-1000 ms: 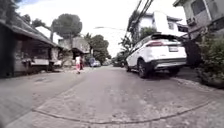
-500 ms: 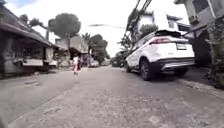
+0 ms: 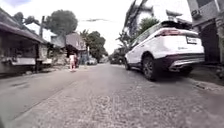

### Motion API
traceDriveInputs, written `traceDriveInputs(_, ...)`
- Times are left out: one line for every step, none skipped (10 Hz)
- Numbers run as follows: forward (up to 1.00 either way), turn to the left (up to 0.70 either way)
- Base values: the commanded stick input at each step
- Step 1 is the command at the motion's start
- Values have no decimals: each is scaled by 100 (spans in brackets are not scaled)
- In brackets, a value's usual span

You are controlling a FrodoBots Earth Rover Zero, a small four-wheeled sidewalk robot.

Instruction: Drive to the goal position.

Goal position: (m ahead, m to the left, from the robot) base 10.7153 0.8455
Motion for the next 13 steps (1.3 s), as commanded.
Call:
traceDriveInputs(100,0)
traceDriveInputs(100,0)
traceDriveInputs(100,0)
traceDriveInputs(100,0)
traceDriveInputs(100,18)
traceDriveInputs(100,27)
traceDriveInputs(100,27)
traceDriveInputs(100,10)
traceDriveInputs(100,0)
traceDriveInputs(100,0)
traceDriveInputs(100,0)
traceDriveInputs(100,0)
traceDriveInputs(100,0)
